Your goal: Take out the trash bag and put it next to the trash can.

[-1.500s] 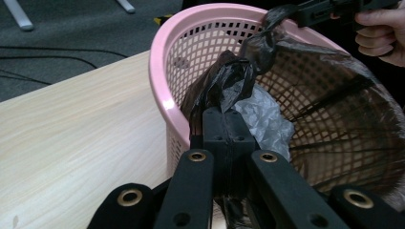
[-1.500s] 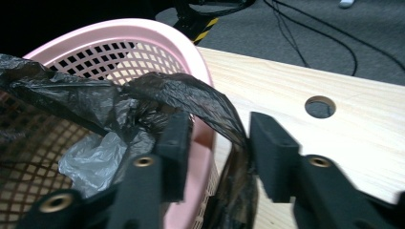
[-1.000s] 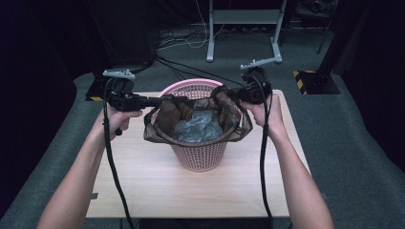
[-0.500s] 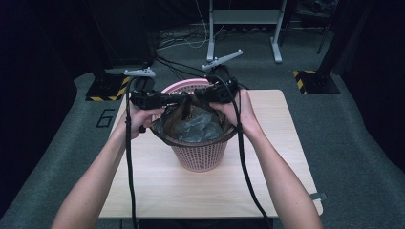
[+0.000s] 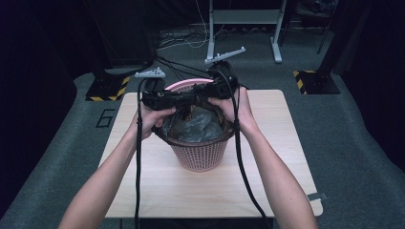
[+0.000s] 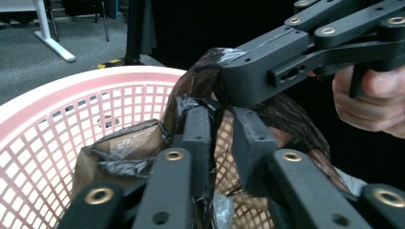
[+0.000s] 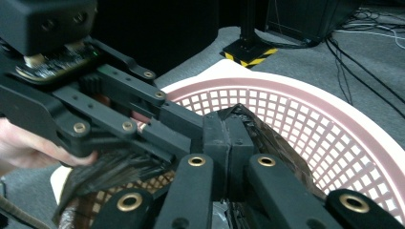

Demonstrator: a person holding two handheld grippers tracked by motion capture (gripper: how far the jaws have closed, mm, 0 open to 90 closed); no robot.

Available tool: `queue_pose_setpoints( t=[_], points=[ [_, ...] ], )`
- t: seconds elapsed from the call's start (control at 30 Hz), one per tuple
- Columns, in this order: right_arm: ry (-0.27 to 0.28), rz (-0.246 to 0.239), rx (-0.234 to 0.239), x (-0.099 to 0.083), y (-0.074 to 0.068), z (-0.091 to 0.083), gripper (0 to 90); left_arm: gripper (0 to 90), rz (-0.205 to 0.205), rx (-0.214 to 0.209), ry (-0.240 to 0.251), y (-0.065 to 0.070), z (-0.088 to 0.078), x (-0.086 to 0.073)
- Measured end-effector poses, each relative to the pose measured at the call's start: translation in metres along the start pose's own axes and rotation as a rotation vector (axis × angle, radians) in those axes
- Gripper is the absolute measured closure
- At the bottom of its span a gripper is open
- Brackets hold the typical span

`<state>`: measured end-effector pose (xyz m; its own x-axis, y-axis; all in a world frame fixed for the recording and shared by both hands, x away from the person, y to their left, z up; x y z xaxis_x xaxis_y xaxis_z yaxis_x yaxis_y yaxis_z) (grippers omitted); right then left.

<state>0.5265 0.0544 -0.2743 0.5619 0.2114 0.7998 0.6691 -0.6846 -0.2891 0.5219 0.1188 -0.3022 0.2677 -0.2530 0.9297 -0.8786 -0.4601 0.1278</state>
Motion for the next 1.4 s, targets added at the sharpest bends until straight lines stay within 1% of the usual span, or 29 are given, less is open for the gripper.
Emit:
queue_pose_setpoints(
  t=[0.03,0.07,0.13,0.17,0.2,0.27,0.33,0.37,0.4,0.43,0.47,0.5,0.53,0.57,0.6,0.7,0.77,0.8,0.83,0.87,0.93,0.97,1.0,1.13,1.17,1.23,1.3,1.37,1.4],
  points=[
    [0.004,0.010,0.011,0.000,0.000,0.000,90.0,75.3,0.004,-0.002,0.003,0.001,0.001,0.001],
    [0.006,0.011,0.012,0.001,0.000,0.000,90.0,74.4,0.009,0.007,0.005,0.001,0.002,0.001],
    [0.006,0.010,0.009,0.001,-0.001,0.001,90.0,71.4,0.009,-0.002,0.012,0.003,0.005,0.003],
    [0.007,0.009,0.011,0.002,-0.001,0.001,90.0,69.5,0.012,0.007,0.006,0.003,0.006,0.003],
    [0.007,0.007,0.012,0.002,-0.002,0.002,90.0,68.4,0.017,0.003,0.001,0.004,0.007,0.002],
    [0.010,0.007,0.022,0.003,-0.005,0.002,90.0,62.6,0.013,0.014,-0.007,0.003,0.009,0.002],
    [0.011,0.010,0.029,0.004,-0.008,0.003,90.0,59.2,0.012,0.015,-0.007,0.003,0.010,0.002],
    [0.014,0.013,0.033,0.005,-0.009,0.004,90.0,55.0,0.009,0.018,-0.009,0.002,0.010,0.003],
    [0.015,0.012,0.039,0.005,-0.011,0.005,90.0,53.0,0.006,0.018,-0.011,0.002,0.010,0.003],
    [0.016,0.016,0.042,0.005,-0.012,0.006,90.0,53.1,0.004,0.031,-0.024,0.001,0.011,0.002],
    [0.019,0.026,0.061,0.006,-0.015,0.006,90.0,53.5,0.004,0.034,-0.026,0.001,0.011,0.002],
    [0.021,0.029,0.071,0.006,-0.016,0.007,90.0,56.3,0.009,0.046,-0.032,0.000,0.012,0.002],
    [0.026,0.037,0.086,0.006,-0.019,0.008,90.0,60.2,0.008,0.067,-0.039,-0.001,0.012,0.001],
    [0.025,0.041,0.097,0.006,-0.021,0.008,90.0,66.1,0.006,0.076,-0.038,-0.002,0.012,0.001],
    [0.022,0.041,0.104,0.006,-0.023,0.009,90.0,73.7,0.005,0.080,-0.035,-0.003,0.013,0.001],
    [0.026,0.041,0.096,0.007,-0.024,0.009,90.0,86.5,0.019,0.083,-0.045,-0.001,0.014,0.002],
    [0.023,0.046,0.099,0.006,-0.022,0.008,88.8,89.5,0.039,0.107,-0.063,-0.001,0.015,0.001],
    [0.022,0.053,0.105,0.006,-0.021,0.005,86.7,89.7,0.039,0.108,-0.070,-0.002,0.014,0.001],
    [0.024,0.046,0.111,0.006,-0.020,0.003,83.4,89.9,0.033,0.103,-0.067,-0.003,0.014,0.000],
    [0.024,0.043,0.109,0.006,-0.018,-0.001,78.2,89.9,0.028,0.107,-0.069,-0.005,0.012,0.000],
    [0.028,0.046,0.105,0.006,-0.014,-0.007,75.2,90.0,0.013,0.098,-0.053,-0.007,0.010,0.001],
    [0.033,0.036,0.097,0.006,-0.010,-0.011,71.0,90.0,0.013,0.102,-0.050,-0.008,0.008,0.002],
    [0.035,0.026,0.077,0.006,-0.004,-0.017,66.6,90.0,0.016,0.099,-0.043,-0.008,0.006,0.003],
    [0.054,0.012,-0.008,0.006,0.025,-0.032,59.6,90.0,0.013,0.098,-0.012,-0.011,-0.005,0.012],
    [0.045,-0.025,-0.059,0.004,0.037,-0.036,56.6,90.0,0.017,0.097,-0.004,-0.011,-0.008,0.015],
    [0.024,-0.050,-0.091,-0.002,0.052,-0.037,51.0,90.0,0.021,0.097,0.009,-0.013,-0.013,0.022],
    [-0.008,-0.080,-0.113,-0.009,0.061,-0.035,44.9,90.0,0.026,0.092,0.020,-0.012,-0.017,0.029],
    [-0.048,-0.105,-0.111,-0.018,0.065,-0.027,37.5,90.0,0.033,0.086,0.031,-0.011,-0.019,0.037],
    [-0.060,-0.107,-0.096,-0.022,0.064,-0.022,35.0,90.0,0.036,0.082,0.034,-0.010,-0.019,0.042]
  ],
)
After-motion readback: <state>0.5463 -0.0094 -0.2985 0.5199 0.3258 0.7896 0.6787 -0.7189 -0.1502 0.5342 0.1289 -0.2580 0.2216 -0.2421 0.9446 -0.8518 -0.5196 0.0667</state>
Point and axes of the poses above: each handheld gripper's, and its own axes: z roughly forward along the jaws, x roughly out of its top, y roughly to its right, the point moved 10 cm from there along z, roughly forward along the jaws, and after that the axes turned 9 degrees about z, right-handed, at the moved point
